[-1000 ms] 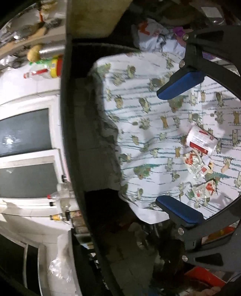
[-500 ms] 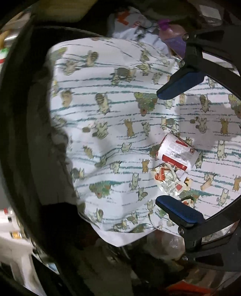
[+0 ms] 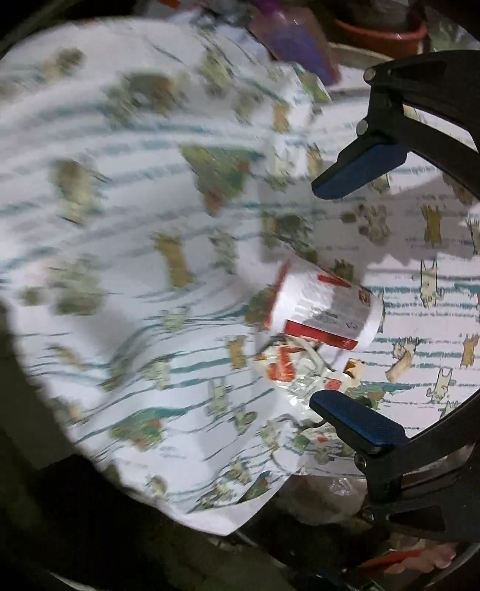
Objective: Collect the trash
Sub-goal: 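Grasp white W cup with right tool while left tool grasps silver sauce packet, then carry W cup into pink basket with right tool while left tool drops packet there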
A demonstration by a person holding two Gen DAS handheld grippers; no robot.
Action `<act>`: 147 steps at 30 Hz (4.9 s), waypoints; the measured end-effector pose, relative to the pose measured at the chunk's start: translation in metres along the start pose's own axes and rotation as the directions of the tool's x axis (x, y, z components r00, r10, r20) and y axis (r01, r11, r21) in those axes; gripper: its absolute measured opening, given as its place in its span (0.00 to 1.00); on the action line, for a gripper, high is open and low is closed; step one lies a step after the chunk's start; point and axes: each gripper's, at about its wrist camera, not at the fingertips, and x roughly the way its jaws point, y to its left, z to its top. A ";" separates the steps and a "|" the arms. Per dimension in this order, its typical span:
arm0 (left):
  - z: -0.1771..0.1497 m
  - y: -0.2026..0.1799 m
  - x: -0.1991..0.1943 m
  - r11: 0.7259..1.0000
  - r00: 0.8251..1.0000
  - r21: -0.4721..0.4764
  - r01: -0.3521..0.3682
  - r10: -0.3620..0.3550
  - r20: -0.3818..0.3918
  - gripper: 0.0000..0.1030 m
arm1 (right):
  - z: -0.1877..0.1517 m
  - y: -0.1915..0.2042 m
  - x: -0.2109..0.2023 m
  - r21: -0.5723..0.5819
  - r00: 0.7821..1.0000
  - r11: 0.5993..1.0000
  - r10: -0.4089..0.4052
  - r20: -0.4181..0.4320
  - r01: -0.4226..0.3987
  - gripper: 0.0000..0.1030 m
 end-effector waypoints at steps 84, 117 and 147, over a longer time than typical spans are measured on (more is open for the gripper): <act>-0.028 -0.022 -0.076 0.991 0.986 0.083 0.102 -0.112 0.121 0.63 | -0.057 0.054 -0.039 -0.129 0.997 0.991 0.051 0.062 -0.042 0.62; -0.134 -0.038 -0.216 0.969 0.963 0.037 0.244 -0.247 0.110 0.64 | -0.190 0.059 -0.207 -0.198 0.963 0.967 0.195 0.186 -0.158 0.62; -0.210 -0.031 -0.054 0.958 0.893 -0.120 0.262 -0.288 -0.346 0.64 | -0.230 0.030 -0.056 -0.089 0.948 0.984 0.121 -0.295 -0.153 0.60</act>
